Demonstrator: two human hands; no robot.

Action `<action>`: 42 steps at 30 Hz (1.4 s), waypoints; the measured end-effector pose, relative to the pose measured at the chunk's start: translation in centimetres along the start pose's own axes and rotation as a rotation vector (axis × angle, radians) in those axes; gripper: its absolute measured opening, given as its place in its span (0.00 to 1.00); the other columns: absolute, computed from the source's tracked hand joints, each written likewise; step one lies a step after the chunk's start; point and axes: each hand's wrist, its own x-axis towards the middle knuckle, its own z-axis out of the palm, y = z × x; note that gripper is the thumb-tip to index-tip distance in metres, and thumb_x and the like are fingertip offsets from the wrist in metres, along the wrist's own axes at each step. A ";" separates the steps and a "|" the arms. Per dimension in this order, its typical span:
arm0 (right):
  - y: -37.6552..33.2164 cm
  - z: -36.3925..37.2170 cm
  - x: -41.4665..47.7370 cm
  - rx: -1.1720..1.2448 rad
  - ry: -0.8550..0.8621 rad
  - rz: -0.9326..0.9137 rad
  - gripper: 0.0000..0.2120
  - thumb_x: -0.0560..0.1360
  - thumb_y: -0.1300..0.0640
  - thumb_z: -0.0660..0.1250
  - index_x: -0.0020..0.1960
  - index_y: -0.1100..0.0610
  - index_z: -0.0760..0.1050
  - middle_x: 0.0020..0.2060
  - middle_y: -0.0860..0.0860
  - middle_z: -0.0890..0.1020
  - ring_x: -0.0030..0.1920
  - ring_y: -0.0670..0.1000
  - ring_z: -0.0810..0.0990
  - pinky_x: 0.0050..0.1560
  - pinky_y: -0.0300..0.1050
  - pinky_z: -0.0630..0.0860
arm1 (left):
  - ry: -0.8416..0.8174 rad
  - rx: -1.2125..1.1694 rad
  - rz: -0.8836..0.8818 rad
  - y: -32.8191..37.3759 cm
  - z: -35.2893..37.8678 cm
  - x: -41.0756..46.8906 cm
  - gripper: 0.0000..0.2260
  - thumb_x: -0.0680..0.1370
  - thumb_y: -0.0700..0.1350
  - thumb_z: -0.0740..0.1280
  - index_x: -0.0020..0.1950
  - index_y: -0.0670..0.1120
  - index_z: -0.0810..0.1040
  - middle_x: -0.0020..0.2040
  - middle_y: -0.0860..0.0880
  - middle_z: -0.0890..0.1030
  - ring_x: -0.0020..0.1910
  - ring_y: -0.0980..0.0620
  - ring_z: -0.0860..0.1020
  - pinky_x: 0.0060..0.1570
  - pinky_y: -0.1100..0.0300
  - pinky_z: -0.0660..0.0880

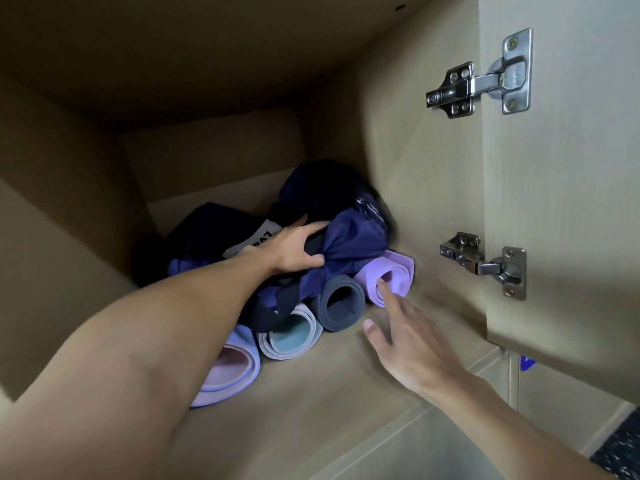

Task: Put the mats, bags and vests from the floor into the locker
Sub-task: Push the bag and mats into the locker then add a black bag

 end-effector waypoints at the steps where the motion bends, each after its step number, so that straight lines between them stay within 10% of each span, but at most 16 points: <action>1: 0.0 0.1 0.0 0.004 0.003 0.004 0.30 0.81 0.42 0.55 0.78 0.48 0.47 0.69 0.50 0.70 0.66 0.54 0.70 0.60 0.47 0.69 | -0.009 -0.017 0.007 -0.1 0.0 0.2 0.38 0.69 0.55 0.70 0.78 0.59 0.61 0.78 0.41 0.61 0.76 0.42 0.64 0.71 0.54 0.65; 10: -0.8 -0.5 -0.3 -0.012 -0.029 0.026 0.30 0.81 0.43 0.55 0.78 0.48 0.47 0.70 0.51 0.70 0.64 0.55 0.72 0.59 0.49 0.69 | -0.191 0.185 -0.060 2.9 -1.0 -4.5 0.51 0.64 0.70 0.71 0.78 0.65 0.43 0.82 0.46 0.43 0.80 0.41 0.49 0.74 0.39 0.56; 16: -0.7 -0.7 -0.5 0.005 -0.005 0.020 0.30 0.80 0.43 0.56 0.78 0.48 0.48 0.67 0.50 0.72 0.61 0.54 0.73 0.54 0.48 0.70 | -0.196 0.254 0.018 2.1 -2.3 -7.4 0.51 0.68 0.55 0.72 0.72 0.73 0.33 0.81 0.47 0.43 0.80 0.43 0.51 0.71 0.41 0.63; 24: -0.5 -0.4 -0.3 -0.004 -0.007 0.001 0.32 0.81 0.43 0.56 0.79 0.48 0.46 0.67 0.49 0.72 0.61 0.54 0.73 0.57 0.49 0.70 | -0.171 0.424 0.173 -2.3 -4.6 -5.7 0.39 0.80 0.44 0.62 0.74 0.73 0.40 0.82 0.47 0.45 0.79 0.41 0.56 0.74 0.49 0.62; 29: -0.4 -0.3 -0.2 -0.020 -0.017 0.008 0.32 0.81 0.42 0.55 0.79 0.48 0.45 0.70 0.49 0.70 0.64 0.54 0.72 0.60 0.50 0.69 | -0.105 0.210 0.170 -0.9 -1.4 -5.3 0.31 0.78 0.60 0.66 0.78 0.66 0.54 0.82 0.47 0.48 0.78 0.42 0.59 0.76 0.51 0.59; 42: -0.1 0.1 0.0 -0.025 0.000 -0.005 0.32 0.81 0.42 0.55 0.79 0.46 0.44 0.65 0.48 0.74 0.60 0.53 0.74 0.58 0.49 0.70 | -0.085 0.279 0.081 -5.0 -0.5 -1.8 0.32 0.79 0.60 0.64 0.77 0.69 0.47 0.82 0.48 0.45 0.79 0.40 0.56 0.75 0.46 0.61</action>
